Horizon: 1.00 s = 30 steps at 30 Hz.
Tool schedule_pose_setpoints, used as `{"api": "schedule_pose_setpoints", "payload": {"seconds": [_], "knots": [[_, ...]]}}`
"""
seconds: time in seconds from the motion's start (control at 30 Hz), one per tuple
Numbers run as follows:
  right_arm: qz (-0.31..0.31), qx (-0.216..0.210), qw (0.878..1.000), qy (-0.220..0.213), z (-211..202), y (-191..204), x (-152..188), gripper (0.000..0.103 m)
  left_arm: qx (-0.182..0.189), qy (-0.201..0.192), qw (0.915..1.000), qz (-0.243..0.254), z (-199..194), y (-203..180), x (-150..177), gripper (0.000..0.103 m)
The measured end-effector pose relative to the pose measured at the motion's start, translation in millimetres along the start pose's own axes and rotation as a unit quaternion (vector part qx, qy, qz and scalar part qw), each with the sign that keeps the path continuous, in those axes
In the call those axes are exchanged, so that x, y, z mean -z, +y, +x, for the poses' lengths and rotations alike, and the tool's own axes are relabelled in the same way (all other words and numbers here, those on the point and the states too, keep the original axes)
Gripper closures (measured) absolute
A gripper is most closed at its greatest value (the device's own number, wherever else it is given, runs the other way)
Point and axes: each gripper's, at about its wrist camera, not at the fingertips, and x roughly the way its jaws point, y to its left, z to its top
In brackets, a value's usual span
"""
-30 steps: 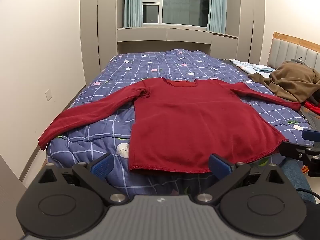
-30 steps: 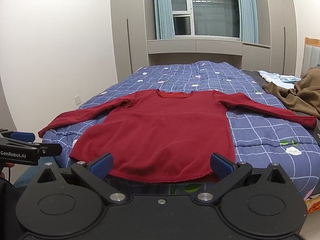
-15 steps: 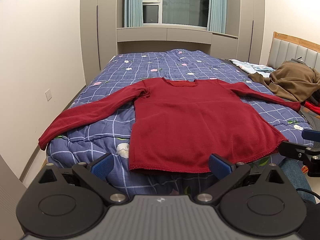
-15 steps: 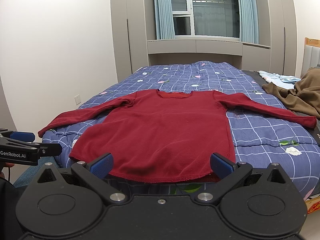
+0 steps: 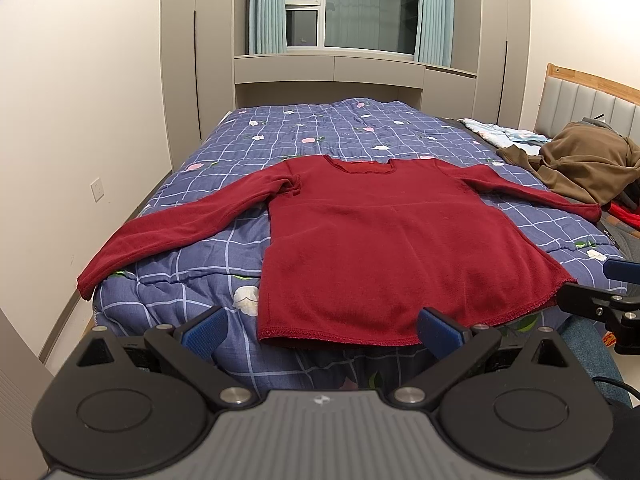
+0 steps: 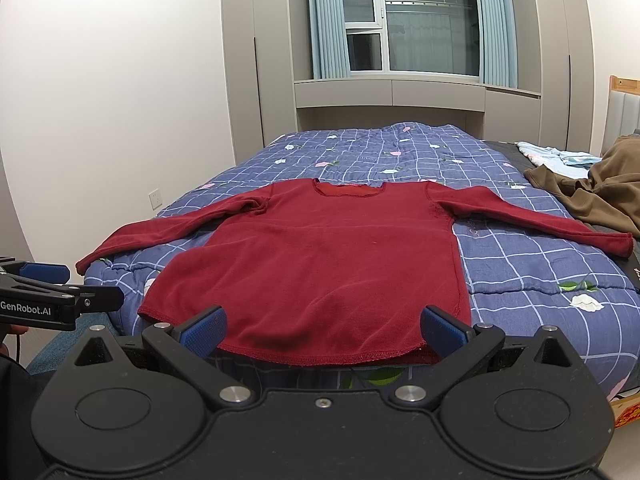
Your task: Fold small clothes
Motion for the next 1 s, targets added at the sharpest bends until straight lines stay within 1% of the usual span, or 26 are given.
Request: {"api": "schedule_pose_setpoints", "payload": {"seconds": [1.0], "knots": [[-0.001,0.000,1.000,0.000,-0.1,0.1,0.1,0.000,0.000,0.000,1.0000,0.000,2.4,1.3,0.6,0.000]]}}
